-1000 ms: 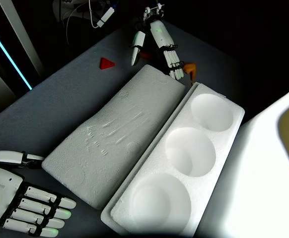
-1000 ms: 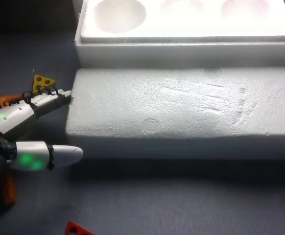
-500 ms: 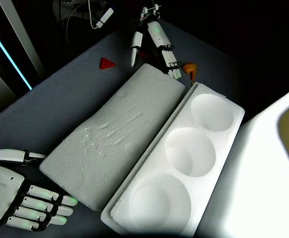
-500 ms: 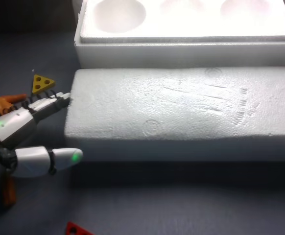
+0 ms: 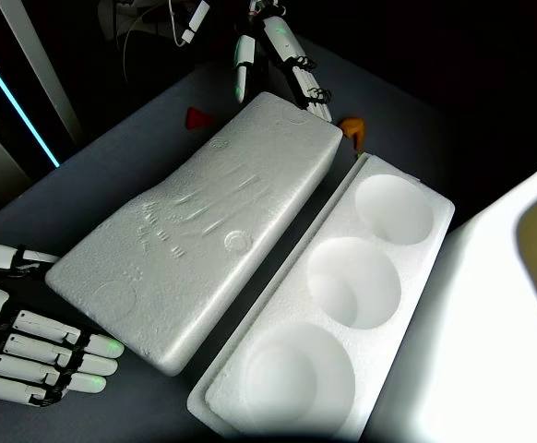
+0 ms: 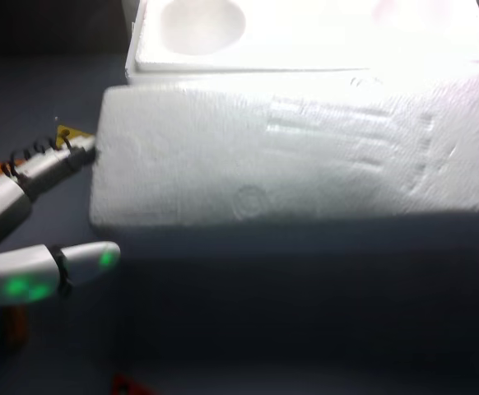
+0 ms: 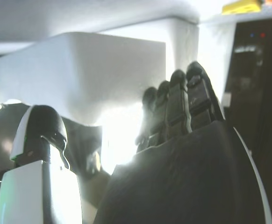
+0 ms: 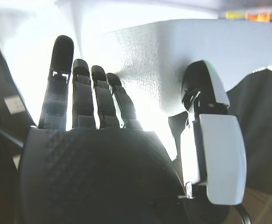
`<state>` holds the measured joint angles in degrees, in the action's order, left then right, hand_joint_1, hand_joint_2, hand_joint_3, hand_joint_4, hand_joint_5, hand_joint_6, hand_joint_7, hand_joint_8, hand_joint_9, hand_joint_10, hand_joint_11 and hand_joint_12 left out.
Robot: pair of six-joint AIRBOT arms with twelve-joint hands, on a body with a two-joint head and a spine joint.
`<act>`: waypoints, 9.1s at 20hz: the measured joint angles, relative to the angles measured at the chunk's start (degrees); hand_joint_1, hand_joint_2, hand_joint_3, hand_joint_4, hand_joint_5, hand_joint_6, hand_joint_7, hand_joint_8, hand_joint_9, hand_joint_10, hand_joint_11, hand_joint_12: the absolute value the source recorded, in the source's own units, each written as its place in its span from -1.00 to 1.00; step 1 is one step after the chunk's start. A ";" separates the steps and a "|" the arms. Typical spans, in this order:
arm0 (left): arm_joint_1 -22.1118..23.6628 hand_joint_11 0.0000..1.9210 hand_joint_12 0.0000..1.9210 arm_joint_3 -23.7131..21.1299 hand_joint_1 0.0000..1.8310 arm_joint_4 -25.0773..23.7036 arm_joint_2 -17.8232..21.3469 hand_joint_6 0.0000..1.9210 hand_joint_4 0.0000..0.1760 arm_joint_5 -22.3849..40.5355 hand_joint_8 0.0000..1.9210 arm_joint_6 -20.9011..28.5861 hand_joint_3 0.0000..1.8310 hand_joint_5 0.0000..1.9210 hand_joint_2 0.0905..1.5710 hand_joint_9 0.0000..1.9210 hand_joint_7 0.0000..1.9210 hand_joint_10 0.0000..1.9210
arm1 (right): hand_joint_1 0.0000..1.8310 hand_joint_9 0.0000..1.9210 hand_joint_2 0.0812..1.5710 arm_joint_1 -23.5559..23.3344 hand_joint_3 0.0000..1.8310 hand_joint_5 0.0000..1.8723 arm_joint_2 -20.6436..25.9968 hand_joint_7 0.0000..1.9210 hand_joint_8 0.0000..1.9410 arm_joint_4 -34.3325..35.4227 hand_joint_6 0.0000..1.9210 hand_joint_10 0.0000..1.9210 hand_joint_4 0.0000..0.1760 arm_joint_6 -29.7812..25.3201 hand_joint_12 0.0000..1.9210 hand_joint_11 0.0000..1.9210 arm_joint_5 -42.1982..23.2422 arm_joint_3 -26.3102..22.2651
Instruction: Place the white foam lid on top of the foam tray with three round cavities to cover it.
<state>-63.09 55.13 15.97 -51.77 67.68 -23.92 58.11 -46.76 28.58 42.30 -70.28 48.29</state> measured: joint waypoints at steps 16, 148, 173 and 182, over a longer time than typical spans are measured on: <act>14.12 -1.00 -1.00 6.10 -0.31 -3.54 0.44 -0.99 -1.00 -2.73 -1.00 0.22 -1.00 -0.83 0.39 -1.00 -0.99 -1.00 | -0.61 -1.00 0.47 -9.79 -1.00 -0.91 1.75 -0.67 -0.96 -1.88 -0.95 0.01 -1.00 1.31 0.91 -1.00 0.33 5.07; 31.61 -1.00 -0.04 31.89 -0.43 -2.86 -17.53 -1.00 -0.51 -29.59 -1.00 0.72 -1.00 -0.99 0.33 -1.00 -1.00 -1.00 | -0.54 -1.00 0.62 -32.98 -1.00 -1.00 -9.27 -1.00 -1.00 0.13 -1.00 -1.00 -1.00 7.54 -0.67 -1.00 34.77 28.28; 26.18 -1.00 -0.42 28.33 -0.38 -1.40 -14.69 -1.00 -0.77 -30.18 -1.00 -0.50 -1.00 -0.98 0.36 -1.00 -1.00 -1.00 | -0.35 -1.00 0.49 -26.40 -0.99 -1.00 -5.40 -1.00 -1.00 5.29 -1.00 -1.00 -1.00 9.75 -1.00 -1.00 32.50 24.02; 23.61 -1.00 -0.40 24.48 -0.35 -1.51 -11.17 -1.00 -0.93 -22.53 -1.00 -0.57 -1.00 -0.96 0.36 -1.00 -1.00 -1.00 | -0.42 -1.00 0.49 -24.98 -1.00 -1.00 -2.25 -1.00 -1.00 2.69 -1.00 -1.00 -1.00 9.75 -1.00 -1.00 26.77 20.02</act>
<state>-39.48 79.61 14.46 -62.94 45.15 -24.49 33.12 -49.01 31.27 52.05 -43.51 68.31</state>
